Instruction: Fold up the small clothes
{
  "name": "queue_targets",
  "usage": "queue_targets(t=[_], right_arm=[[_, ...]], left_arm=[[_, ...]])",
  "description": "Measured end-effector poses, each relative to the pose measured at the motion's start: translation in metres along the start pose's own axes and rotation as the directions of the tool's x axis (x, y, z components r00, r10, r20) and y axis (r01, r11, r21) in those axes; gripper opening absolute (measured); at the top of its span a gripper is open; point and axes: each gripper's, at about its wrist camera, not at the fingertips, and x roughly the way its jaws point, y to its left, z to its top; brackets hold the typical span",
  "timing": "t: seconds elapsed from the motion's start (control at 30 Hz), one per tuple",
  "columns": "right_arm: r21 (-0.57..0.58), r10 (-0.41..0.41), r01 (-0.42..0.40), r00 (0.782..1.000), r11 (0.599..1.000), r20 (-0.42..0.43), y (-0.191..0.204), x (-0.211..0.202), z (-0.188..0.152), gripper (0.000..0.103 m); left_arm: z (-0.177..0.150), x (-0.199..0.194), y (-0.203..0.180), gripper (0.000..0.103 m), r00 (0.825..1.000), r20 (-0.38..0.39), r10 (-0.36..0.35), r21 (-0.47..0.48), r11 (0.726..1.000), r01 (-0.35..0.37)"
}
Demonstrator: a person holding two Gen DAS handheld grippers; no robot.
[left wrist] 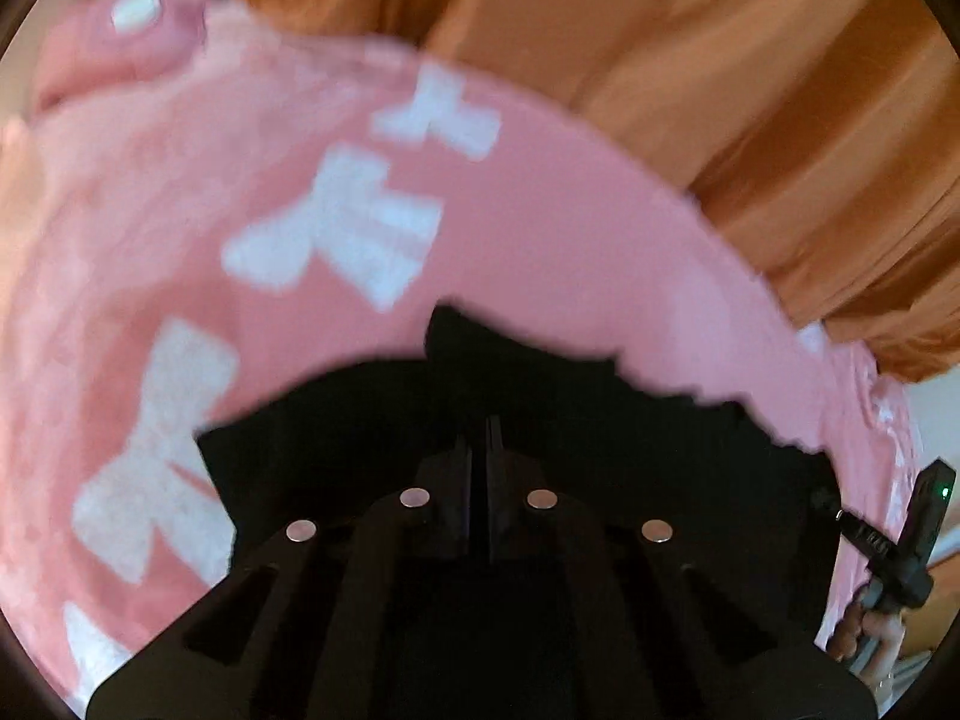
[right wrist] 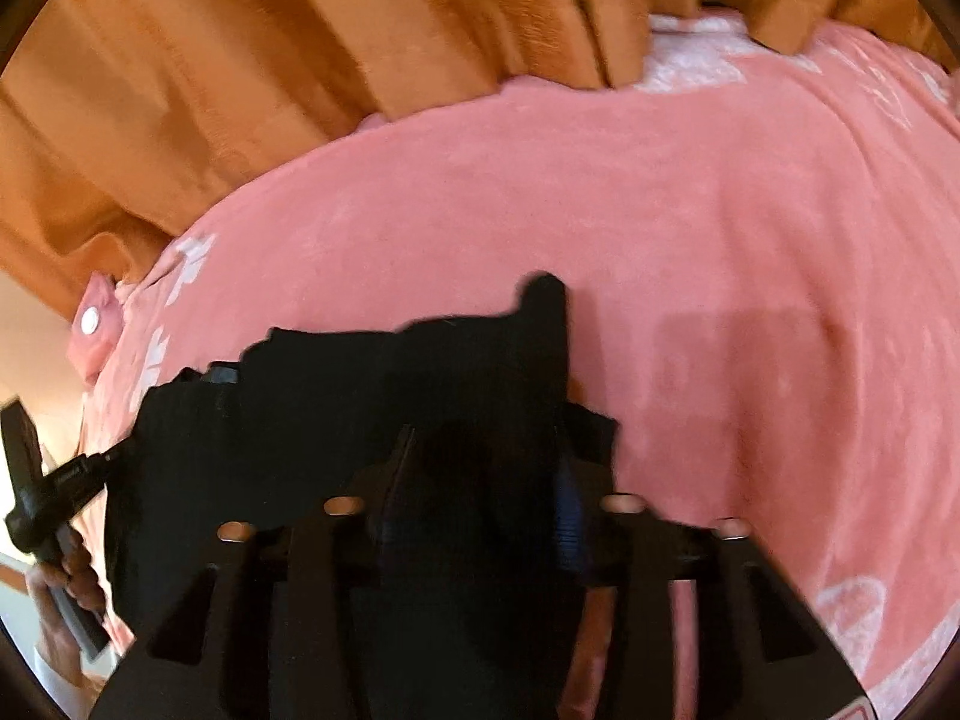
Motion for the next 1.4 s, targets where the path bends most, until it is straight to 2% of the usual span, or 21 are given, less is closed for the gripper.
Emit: queue_targets(t=[0.13, 0.2, 0.23, 0.3, 0.37, 0.43, 0.5, 0.57, 0.63, 0.67, 0.8, 0.83, 0.9, 0.93, 0.97, 1.0, 1.13, 1.2, 1.23, 1.3, 1.4], right_arm=[[-0.096, 0.157, -0.146, 0.981, 0.985, 0.116, 0.032, -0.051, 0.004, 0.005], [-0.153, 0.114, -0.093, 0.985, 0.984, 0.132, 0.035, -0.053, 0.004, 0.005], [-0.122, 0.057, -0.047, 0.996, 0.991, 0.075, 0.022, -0.033, 0.005, 0.004], [-0.047, -0.005, 0.004, 1.000, 0.999, -0.023, -0.003, 0.001, 0.000, 0.004], [-0.026, -0.017, 0.016, 0.998, 1.000, -0.060, -0.013, 0.016, -0.006, 0.003], [-0.046, -0.026, 0.024, 0.998, 0.999, -0.055, -0.006, 0.013, -0.005, 0.004], [-0.053, -0.006, 0.003, 0.999, 0.999, -0.052, 0.003, 0.001, -0.006, 0.008], [-0.056, -0.005, 0.003, 0.999, 0.998, -0.042, 0.006, -0.017, -0.014, 0.025], [-0.066, 0.005, -0.009, 0.999, 0.998, -0.050, 0.007, -0.039, -0.031, 0.041], [-0.064, 0.012, -0.016, 0.998, 0.998, -0.065, 0.005, -0.051, -0.045, 0.046], [-0.101, 0.038, -0.050, 0.993, 0.994, -0.109, 0.006, -0.066, -0.095, 0.047], [-0.106, 0.039, -0.054, 0.990, 0.993, -0.139, 0.008, -0.060, -0.104, 0.047], [-0.128, 0.034, -0.055, 0.986, 0.990, -0.162, 0.011, -0.050, -0.115, 0.033], [-0.147, 0.023, -0.049, 0.985, 0.988, -0.172, 0.013, -0.046, -0.116, 0.001], [-0.158, 0.001, -0.028, 0.986, 0.987, -0.166, 0.012, -0.048, -0.116, 0.003], [-0.145, -0.010, -0.011, 0.990, 0.989, -0.142, 0.009, -0.055, -0.115, 0.003], [0.020, 0.080, -0.078, 0.993, 0.997, -0.088, -0.026, -0.096, -0.123, 0.002], [0.079, 0.066, -0.051, 0.979, 0.996, -0.195, -0.039, -0.071, -0.137, 0.002], [0.066, 0.058, -0.043, 0.965, 0.997, -0.255, -0.037, -0.055, -0.145, 0.003], [-0.032, -0.003, -0.004, 0.975, 0.999, -0.223, -0.022, -0.058, -0.141, 0.003], [-0.005, -0.011, 0.010, 0.982, 1.000, -0.187, -0.019, -0.074, -0.135, 0.020]], left_arm=[[0.003, -0.052, 0.003, 0.002, 0.994, 0.099, -0.035, 0.003, 0.999, 0.035], [-0.001, -0.045, 0.021, 0.002, 0.993, 0.081, 0.083, 0.010, 0.996, -0.084], [-0.002, -0.031, 0.034, 0.002, 0.991, 0.031, 0.127, -0.005, 0.992, -0.127], [-0.009, 0.005, 0.064, 0.003, 0.987, -0.084, 0.139, -0.079, 0.986, -0.145], [-0.014, 0.010, 0.063, 0.003, 0.988, -0.051, 0.144, -0.053, 0.988, -0.147], [-0.018, 0.007, 0.043, 0.003, 0.982, -0.044, 0.184, 0.051, 0.982, -0.181], [-0.022, 0.000, 0.037, 0.005, 0.985, -0.069, 0.155, 0.044, 0.987, -0.152], [-0.029, -0.019, 0.037, 0.013, 0.990, -0.062, 0.126, 0.030, 0.992, -0.124], [-0.042, -0.038, 0.041, 0.044, 0.993, -0.063, 0.104, 0.028, 0.994, -0.102], [-0.048, -0.045, 0.041, 0.049, 0.992, -0.071, 0.102, 0.022, 0.995, -0.100], [-0.086, -0.057, 0.050, 0.061, 0.987, -0.145, 0.072, -0.008, 0.997, -0.074], [-0.095, -0.053, 0.051, 0.061, 0.983, -0.171, 0.070, -0.016, 0.997, -0.074], [-0.108, -0.045, 0.051, 0.060, 0.975, -0.212, 0.061, -0.036, 0.997, -0.071], [-0.111, -0.048, 0.047, 0.049, 0.979, -0.185, 0.088, -0.009, 0.996, -0.092], [-0.112, -0.049, 0.042, 0.035, 0.977, -0.186, 0.101, 0.027, 0.995, -0.098], [-0.112, -0.051, 0.039, 0.009, 0.977, -0.199, 0.081, 0.046, 0.996, -0.073], [-0.123, -0.068, 0.057, 0.004, 0.975, -0.216, 0.055, -0.010, 0.998, -0.058], [-0.130, -0.065, 0.063, 0.004, 0.972, -0.228, 0.055, -0.030, 0.998, -0.064], [-0.129, -0.065, 0.059, 0.005, 0.972, -0.222, 0.079, 0.004, 0.997, -0.080], [-0.129, -0.065, 0.055, 0.005, 0.971, -0.218, 0.101, 0.030, 0.995, -0.097], [-0.126, -0.075, 0.058, 0.008, 0.971, -0.221, 0.095, -0.010, 0.995, -0.100]])
